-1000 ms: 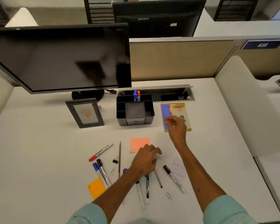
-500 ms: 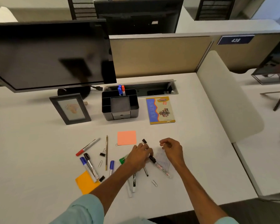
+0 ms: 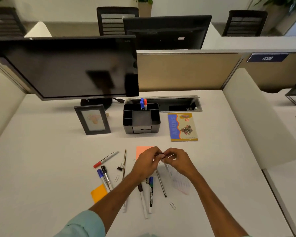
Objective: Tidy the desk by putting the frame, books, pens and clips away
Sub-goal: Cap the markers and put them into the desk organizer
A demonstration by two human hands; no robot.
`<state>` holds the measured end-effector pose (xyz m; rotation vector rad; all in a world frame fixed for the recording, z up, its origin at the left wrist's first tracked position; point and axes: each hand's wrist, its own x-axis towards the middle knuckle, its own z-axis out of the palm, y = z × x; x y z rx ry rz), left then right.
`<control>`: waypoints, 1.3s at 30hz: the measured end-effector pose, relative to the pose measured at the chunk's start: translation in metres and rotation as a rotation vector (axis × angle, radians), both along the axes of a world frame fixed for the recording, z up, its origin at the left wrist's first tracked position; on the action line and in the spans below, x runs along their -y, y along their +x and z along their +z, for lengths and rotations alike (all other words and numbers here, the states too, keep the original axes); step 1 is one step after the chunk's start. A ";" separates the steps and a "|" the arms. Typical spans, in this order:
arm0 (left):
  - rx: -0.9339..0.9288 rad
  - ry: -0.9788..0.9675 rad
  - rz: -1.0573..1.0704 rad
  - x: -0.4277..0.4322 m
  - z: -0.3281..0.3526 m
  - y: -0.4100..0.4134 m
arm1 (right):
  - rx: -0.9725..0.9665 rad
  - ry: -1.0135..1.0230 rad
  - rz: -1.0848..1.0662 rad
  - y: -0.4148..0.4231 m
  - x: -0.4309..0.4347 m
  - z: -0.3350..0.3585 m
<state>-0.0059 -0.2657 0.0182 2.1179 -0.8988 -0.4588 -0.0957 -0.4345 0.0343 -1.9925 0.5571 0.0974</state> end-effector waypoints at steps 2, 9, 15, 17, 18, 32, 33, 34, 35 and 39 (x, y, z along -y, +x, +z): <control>0.008 -0.046 0.078 -0.003 0.003 0.008 | 0.040 -0.014 -0.003 0.013 -0.002 0.004; 0.100 0.003 0.145 -0.020 -0.004 0.039 | 0.311 -0.137 -0.177 0.092 0.025 0.049; 0.163 0.213 0.055 -0.034 -0.026 0.057 | 0.548 -0.158 -0.325 0.183 0.040 0.087; 0.161 0.225 0.049 -0.037 -0.032 0.060 | 0.568 -0.199 -0.371 0.209 0.036 0.086; 0.161 0.228 0.043 -0.038 -0.035 0.062 | 0.564 -0.208 -0.389 0.219 0.033 0.084; 0.118 0.278 0.029 -0.056 -0.056 0.087 | 0.266 -0.439 -0.332 0.255 0.008 0.016; 0.114 0.277 0.031 -0.056 -0.056 0.087 | 0.248 -0.450 -0.330 0.256 0.008 0.013; 0.110 0.278 0.033 -0.057 -0.056 0.088 | 0.227 -0.463 -0.326 0.257 0.007 0.009; 0.106 0.279 0.035 -0.057 -0.056 0.089 | 0.206 -0.482 -0.323 0.258 0.006 0.006; 0.100 0.273 0.060 -0.064 -0.056 0.092 | 0.136 -0.511 -0.330 0.258 0.005 0.002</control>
